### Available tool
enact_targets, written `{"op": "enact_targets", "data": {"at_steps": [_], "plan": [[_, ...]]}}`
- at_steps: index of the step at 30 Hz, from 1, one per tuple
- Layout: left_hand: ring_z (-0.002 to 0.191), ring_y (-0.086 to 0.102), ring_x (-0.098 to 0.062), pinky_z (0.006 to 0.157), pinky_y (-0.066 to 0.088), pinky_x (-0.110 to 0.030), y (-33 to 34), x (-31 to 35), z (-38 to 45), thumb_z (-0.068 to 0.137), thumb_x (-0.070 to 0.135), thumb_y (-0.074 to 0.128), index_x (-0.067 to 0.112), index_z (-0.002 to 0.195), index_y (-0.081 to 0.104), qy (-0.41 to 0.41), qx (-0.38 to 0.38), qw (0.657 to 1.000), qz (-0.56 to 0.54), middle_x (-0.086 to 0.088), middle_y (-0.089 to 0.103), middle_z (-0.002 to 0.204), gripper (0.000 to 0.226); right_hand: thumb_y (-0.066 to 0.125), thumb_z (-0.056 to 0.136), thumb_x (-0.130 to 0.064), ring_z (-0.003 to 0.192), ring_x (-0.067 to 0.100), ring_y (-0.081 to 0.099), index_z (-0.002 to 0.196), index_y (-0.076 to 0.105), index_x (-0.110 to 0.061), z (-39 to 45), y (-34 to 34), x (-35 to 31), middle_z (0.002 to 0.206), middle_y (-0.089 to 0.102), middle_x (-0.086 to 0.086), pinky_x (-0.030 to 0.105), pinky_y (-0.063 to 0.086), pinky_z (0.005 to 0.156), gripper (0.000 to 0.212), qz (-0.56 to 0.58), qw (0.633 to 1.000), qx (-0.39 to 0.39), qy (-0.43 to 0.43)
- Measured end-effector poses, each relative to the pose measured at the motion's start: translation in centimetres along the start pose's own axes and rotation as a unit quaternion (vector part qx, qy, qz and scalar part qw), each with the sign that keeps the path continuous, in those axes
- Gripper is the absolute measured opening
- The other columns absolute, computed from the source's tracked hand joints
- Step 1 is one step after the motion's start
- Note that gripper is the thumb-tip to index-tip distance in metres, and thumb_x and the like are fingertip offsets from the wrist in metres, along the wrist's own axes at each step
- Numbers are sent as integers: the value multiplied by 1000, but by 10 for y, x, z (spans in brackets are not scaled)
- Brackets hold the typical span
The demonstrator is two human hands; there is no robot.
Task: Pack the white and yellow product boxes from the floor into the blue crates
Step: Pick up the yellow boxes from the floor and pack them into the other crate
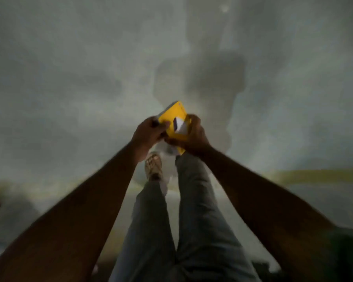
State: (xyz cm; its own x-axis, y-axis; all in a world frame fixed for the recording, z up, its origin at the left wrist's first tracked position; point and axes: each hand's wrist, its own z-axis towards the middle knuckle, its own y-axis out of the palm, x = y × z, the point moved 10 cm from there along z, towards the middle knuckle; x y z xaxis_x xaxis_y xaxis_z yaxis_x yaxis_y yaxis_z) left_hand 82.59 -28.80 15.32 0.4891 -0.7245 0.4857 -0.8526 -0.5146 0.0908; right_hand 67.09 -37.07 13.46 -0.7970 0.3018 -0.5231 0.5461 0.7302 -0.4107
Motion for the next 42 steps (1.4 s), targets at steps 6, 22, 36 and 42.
{"op": "enact_targets", "data": {"at_steps": [6, 22, 36, 42], "plan": [[111, 70, -33, 99, 54, -56, 122, 68, -174, 82, 30, 84, 12, 117, 68, 84, -122, 980, 132, -13, 75, 114, 42, 93, 74, -34, 92, 14, 65, 142, 49, -20, -223, -147, 15, 116, 66, 3, 31, 60, 77, 81, 206, 976, 77, -10], [96, 74, -22, 82, 61, -35, 626, -146, -504, 89, 5, 73, 5, 123, 69, 168, -454, 773, 410, -9, 77, 110, 34, 74, 93, -7, 94, 20, 75, 128, 64, -9, -670, -354, 386, 116, 76, 11, 34, 61, 74, 37, 571, 651, 499, -22], [97, 74, -27, 88, 60, -47, 954, -367, -650, 91, 3, 71, 7, 120, 67, 150, -527, 721, 424, -11, 76, 111, 30, 71, 96, -12, 101, 9, 74, 142, 55, -19, -852, -519, 675, 129, 71, 2, 30, 62, 79, 50, 585, 522, 620, -34], [88, 76, -18, 71, 63, -34, 1135, -417, -702, 94, -2, 65, 14, 120, 60, 163, -583, 690, 397, -3, 77, 106, 31, 73, 93, -6, 109, 19, 73, 153, 42, -26, -896, -650, 779, 134, 68, 4, 31, 61, 73, 70, 556, 528, 638, -67]]}}
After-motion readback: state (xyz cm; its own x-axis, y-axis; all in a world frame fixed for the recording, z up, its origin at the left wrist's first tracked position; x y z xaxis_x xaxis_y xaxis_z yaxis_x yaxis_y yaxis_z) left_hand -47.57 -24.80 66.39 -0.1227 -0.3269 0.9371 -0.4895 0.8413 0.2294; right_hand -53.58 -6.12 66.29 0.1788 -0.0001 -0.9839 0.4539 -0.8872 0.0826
